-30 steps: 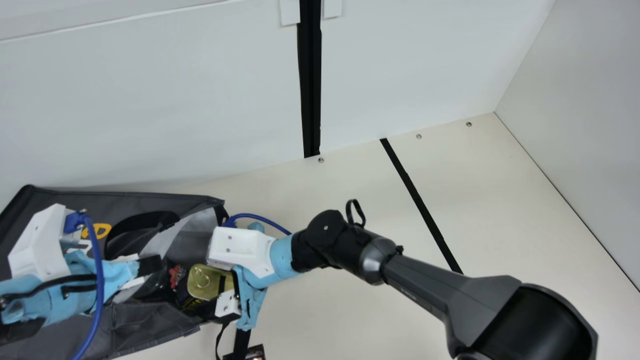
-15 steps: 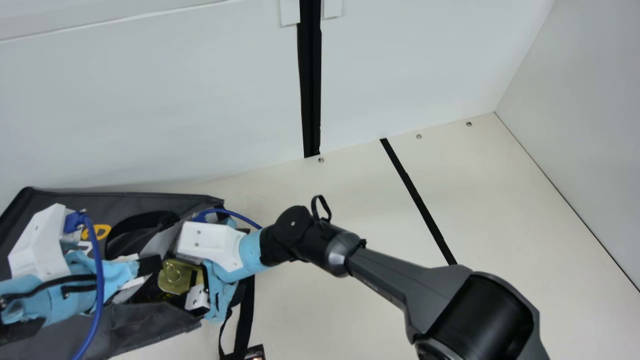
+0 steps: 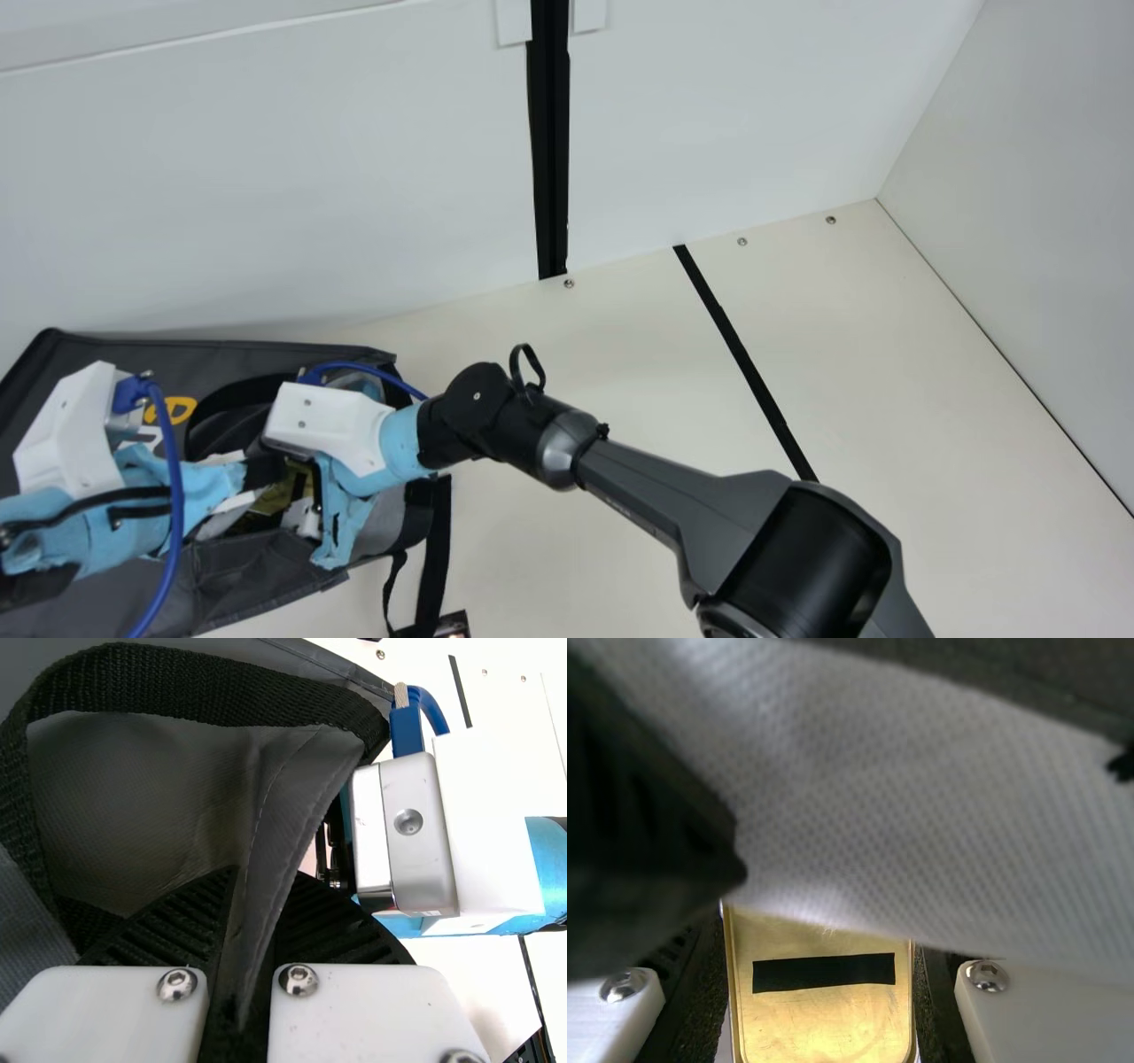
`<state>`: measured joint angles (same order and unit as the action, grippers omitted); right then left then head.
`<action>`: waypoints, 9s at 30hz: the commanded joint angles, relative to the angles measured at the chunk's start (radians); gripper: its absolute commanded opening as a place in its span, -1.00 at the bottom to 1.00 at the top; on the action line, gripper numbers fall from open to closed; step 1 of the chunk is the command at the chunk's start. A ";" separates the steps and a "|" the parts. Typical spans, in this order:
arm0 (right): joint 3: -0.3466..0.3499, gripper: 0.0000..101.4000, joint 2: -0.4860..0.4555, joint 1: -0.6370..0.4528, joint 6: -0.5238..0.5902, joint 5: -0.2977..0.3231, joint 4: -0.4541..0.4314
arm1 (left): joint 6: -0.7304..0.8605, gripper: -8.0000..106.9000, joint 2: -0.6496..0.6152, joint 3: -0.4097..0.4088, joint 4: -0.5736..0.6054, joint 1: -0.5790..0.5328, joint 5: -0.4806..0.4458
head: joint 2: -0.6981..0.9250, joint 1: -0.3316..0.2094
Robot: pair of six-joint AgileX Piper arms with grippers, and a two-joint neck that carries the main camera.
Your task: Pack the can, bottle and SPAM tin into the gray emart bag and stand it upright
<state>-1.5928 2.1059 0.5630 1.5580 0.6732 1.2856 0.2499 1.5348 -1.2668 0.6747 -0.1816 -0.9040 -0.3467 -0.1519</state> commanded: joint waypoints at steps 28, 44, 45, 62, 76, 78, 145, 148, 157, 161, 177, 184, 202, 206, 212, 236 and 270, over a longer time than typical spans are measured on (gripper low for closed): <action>0.078 0.87 -0.066 0.012 0.009 -0.018 0.003 | 0.000 -1.00 0.000 0.000 -0.008 0.000 -0.008 | -0.002 -0.023; 0.206 0.87 -0.180 -0.045 0.050 -0.004 -0.004 | -0.002 -1.00 0.000 0.000 -0.001 0.000 0.002 | -0.002 -0.023; 0.215 0.87 -0.188 -0.050 0.052 -0.002 -0.005 | -0.002 -1.00 0.000 0.000 -0.001 0.000 0.002 | -0.002 -0.023; 0.355 0.87 -0.331 -0.145 0.079 0.039 -0.027 | -0.002 -1.00 0.000 0.000 -0.001 0.000 0.002 | -0.002 -0.023; 0.427 0.87 -0.434 -0.240 0.084 0.099 -0.073 | -0.002 -1.00 0.000 0.000 -0.001 0.000 0.002 | -0.002 -0.023; 0.434 0.87 -0.448 -0.255 0.084 0.111 -0.081 | -0.002 -1.00 0.000 0.000 -0.001 0.000 0.002 | -0.002 -0.023; 0.560 0.87 -0.953 -0.896 -0.389 0.135 -0.612 | -0.002 -1.00 0.000 0.000 -0.001 0.000 0.002 | -0.002 -0.023; 0.554 0.87 -0.971 -0.916 -0.436 0.130 -0.661 | -0.002 -1.00 0.000 0.000 -0.001 0.000 0.002 | -0.002 -0.023; 0.531 0.87 -1.014 -0.963 -0.600 0.124 -0.841 | -0.002 -1.00 0.000 0.000 -0.001 0.000 0.002 | -0.002 -0.023; 0.518 0.87 -1.031 -0.975 -0.694 0.136 -0.932 | -0.002 -1.00 0.000 0.000 -0.001 0.000 0.002 | -0.002 -0.023; 0.442 0.87 -1.073 -0.958 -1.090 0.266 -1.217 | -0.002 -1.00 0.000 0.000 -0.001 0.000 0.002 | -0.002 -0.023; 0.406 0.87 -1.088 -0.930 -1.235 0.338 -1.281 | -0.002 -1.00 0.000 0.000 -0.001 0.000 0.002 | -0.002 -0.023; 0.313 0.87 -1.148 -0.851 -1.480 0.519 -1.388 | -0.002 -1.00 0.000 0.000 -0.001 0.000 0.002 | -0.002 -0.023; 0.299 0.87 -1.160 -0.837 -1.509 0.547 -1.399 | -0.002 -1.00 0.000 0.000 -0.001 0.000 0.002 | -0.002 -0.023; 0.315 0.87 -1.177 -0.831 -1.533 0.547 -1.402 | -0.002 -1.00 0.000 0.000 -0.001 0.000 0.002 | -0.002 -0.023; 0.369 0.87 -1.238 -0.876 -1.519 0.547 -1.372 | -0.002 -1.00 0.000 0.000 -0.001 0.000 0.002 | -0.002 -0.023; 0.356 0.87 -1.129 -0.874 -1.177 0.526 -1.140 | -0.002 -1.00 0.000 0.000 -0.001 0.000 0.002 | -0.002 -0.023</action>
<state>-1.2382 0.9728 -0.3048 0.3522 1.2030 0.1248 0.2480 1.5348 -1.2668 0.6738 -0.1816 -0.9016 -0.3467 -0.1519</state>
